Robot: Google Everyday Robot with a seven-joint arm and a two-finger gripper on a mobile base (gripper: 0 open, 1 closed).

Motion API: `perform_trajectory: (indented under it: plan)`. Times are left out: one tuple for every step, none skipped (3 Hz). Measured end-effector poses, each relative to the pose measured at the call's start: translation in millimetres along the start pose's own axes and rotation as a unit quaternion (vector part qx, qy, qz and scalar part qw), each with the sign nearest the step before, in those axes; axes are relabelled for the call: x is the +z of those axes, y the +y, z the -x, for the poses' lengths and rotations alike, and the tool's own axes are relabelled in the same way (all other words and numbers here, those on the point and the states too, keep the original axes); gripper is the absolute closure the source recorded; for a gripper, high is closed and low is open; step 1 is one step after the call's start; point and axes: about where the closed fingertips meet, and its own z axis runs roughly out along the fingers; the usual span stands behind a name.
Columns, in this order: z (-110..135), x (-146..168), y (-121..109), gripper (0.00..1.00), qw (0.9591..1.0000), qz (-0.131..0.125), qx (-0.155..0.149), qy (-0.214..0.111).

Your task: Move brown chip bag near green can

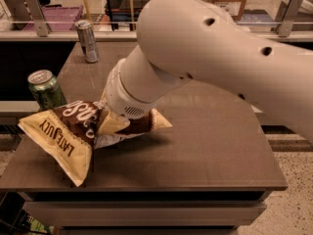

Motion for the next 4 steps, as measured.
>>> perform_trajectory:
  plan:
    - [5.1,22.2,-1.6,1.0,0.9993,0.001,-0.025,-0.029]
    - [5.3,36.5,-8.9,0.78,0.997,-0.015,-0.05,-0.056]
    - [7.0,34.6,-6.8,0.55,0.9973,-0.012,-0.049,-0.053]
    - [9.0,33.8,-6.2,0.31,0.9972,-0.013,-0.051,-0.053]
